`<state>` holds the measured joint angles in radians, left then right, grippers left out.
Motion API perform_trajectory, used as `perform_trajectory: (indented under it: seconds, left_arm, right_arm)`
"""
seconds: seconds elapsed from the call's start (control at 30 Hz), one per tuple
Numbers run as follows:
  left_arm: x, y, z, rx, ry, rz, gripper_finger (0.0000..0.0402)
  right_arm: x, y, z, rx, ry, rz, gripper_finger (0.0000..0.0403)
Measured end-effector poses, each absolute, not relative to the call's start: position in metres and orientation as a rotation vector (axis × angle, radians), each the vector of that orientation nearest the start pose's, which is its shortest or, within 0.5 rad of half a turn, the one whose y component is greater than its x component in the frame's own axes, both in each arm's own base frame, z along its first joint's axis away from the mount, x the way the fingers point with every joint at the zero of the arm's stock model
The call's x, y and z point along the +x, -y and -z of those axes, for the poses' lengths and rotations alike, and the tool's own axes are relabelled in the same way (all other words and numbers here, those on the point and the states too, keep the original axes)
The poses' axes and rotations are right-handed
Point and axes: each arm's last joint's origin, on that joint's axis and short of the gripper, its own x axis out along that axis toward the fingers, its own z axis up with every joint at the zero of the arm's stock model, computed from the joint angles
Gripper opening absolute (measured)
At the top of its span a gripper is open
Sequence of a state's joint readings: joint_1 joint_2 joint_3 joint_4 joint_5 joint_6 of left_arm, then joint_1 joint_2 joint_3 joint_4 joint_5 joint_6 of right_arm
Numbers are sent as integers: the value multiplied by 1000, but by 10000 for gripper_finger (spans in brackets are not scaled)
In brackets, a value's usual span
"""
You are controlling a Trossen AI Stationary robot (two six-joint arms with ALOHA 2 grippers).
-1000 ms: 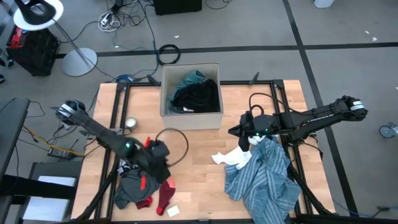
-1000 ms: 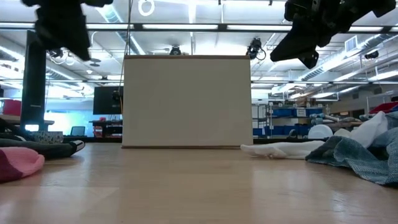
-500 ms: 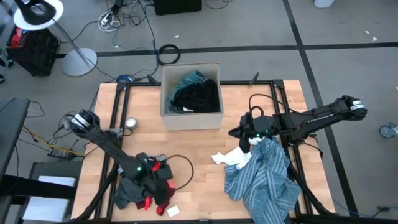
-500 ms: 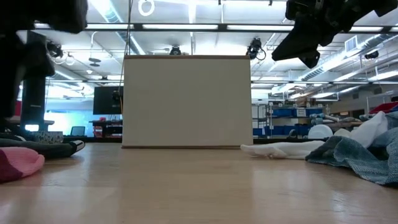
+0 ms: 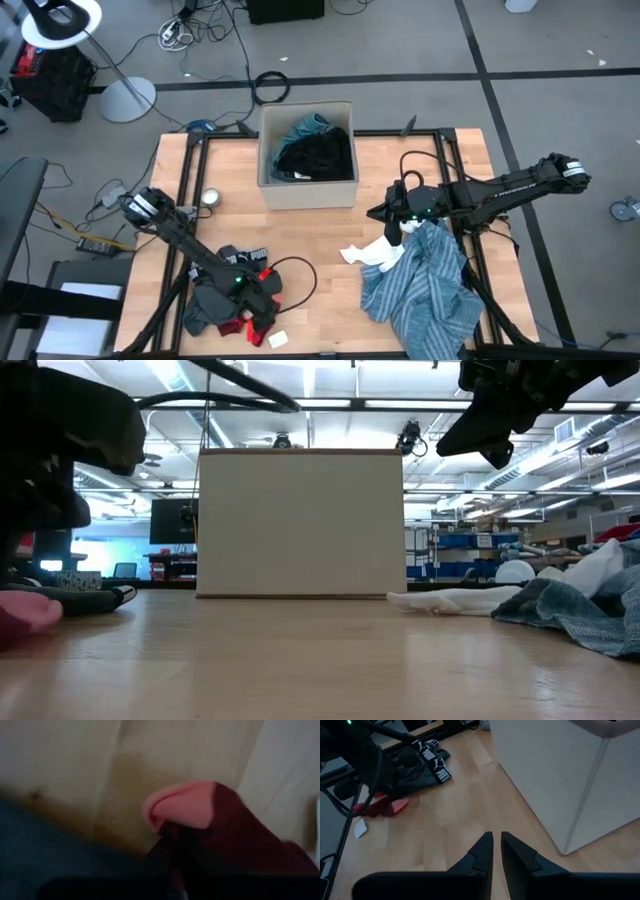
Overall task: Sort clothes
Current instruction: Put the right red sock into the laundry organizer
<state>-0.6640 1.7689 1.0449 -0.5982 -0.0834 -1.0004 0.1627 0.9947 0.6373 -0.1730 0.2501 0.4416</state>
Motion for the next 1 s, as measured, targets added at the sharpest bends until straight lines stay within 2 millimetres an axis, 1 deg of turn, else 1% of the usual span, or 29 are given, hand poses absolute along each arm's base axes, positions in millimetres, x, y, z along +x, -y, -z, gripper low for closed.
perform_trajectory:
  seconds: [0.03,0.07,0.13,0.23,0.3,0.4,0.47,0.6,0.73,0.83,0.9,1.0]
  left_arm:
    - [253,192,-159,-351,-1318,-168,18]
    - [253,189,-169,-343,-1293,-170,13]
    - [256,182,-193,-358,-1230,-176,9]
    - [253,166,-221,-314,-1209,-227,4]
    - [252,155,-247,-287,-1163,-249,3]
    - [247,131,-288,-236,-1112,-307,2]
    - [247,113,-311,-199,-1080,-366,2]
    - [245,75,-366,-121,-963,-451,1]
    - [249,33,-410,-18,-877,-512,1]
    - [245,-4,-443,48,-777,-598,0]
    - [241,-28,-461,76,-719,-666,0]
    - [236,-61,-480,99,-634,-754,0]
  right_arm:
    - [208,-27,-247,322,-490,198,39]
    - [208,-27,-247,322,-491,198,39]
    - [208,-27,-247,322,-490,198,39]
    - [208,-27,-247,322,-491,198,39]
    - [208,-27,-247,322,-491,198,39]
    - [208,-27,-247,321,-493,199,39]
    - [208,-27,-247,321,-492,199,39]
    - [208,-27,-247,313,-493,197,39]
    - [208,-27,-247,305,-495,195,39]
    - [207,-27,-246,303,-498,196,39]
    - [207,-27,-246,303,-499,196,39]
    - [207,-27,-246,303,-500,196,39]
